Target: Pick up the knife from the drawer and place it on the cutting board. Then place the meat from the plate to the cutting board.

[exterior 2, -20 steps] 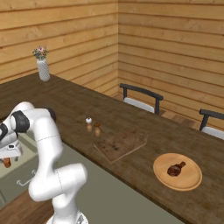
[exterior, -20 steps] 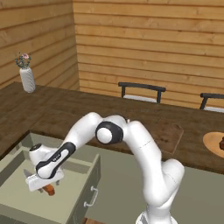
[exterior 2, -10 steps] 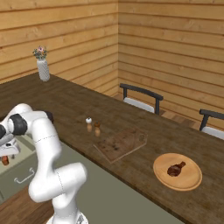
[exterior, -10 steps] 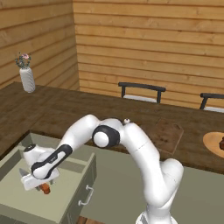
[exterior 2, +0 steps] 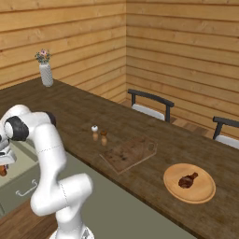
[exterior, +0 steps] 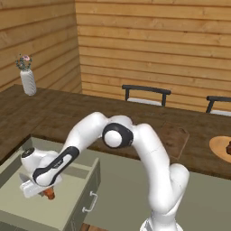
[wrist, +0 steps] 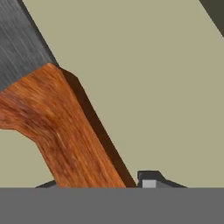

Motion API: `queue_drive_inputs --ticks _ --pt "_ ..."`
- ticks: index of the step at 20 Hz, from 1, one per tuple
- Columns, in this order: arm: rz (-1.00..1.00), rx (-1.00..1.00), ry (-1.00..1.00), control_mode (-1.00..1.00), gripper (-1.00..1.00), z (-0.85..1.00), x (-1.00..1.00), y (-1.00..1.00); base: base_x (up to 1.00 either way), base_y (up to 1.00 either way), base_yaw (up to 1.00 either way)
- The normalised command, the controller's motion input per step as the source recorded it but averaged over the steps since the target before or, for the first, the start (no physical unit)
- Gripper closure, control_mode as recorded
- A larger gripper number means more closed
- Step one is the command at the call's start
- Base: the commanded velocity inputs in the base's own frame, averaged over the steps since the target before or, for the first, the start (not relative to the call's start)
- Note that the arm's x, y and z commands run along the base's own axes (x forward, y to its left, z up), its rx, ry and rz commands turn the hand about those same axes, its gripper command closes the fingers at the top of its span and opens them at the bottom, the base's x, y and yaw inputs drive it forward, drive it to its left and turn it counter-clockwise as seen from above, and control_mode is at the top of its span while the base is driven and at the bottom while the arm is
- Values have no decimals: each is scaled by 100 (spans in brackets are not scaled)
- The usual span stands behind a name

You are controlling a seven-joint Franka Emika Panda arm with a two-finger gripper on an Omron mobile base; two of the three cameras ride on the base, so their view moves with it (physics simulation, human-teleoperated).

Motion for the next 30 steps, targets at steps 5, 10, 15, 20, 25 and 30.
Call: queue_drive_inputs --ticks 5,10,15,20,25,30 --pt "0 11 0 -100 100 100 -57 -55 0 0 0" --pt "0 4 -2 -100 100 100 -4 -83 0 0 0" --pt "-9 1 -1 -100 100 100 0 -100 0 0 0" --pt "-18 0 0 -100 100 100 0 -100 0 0 0" --pt "-26 0 1 -100 100 100 6 -100 0 0 0" --pt "-36 0 9 -100 100 51 7 -100 0 0 0"
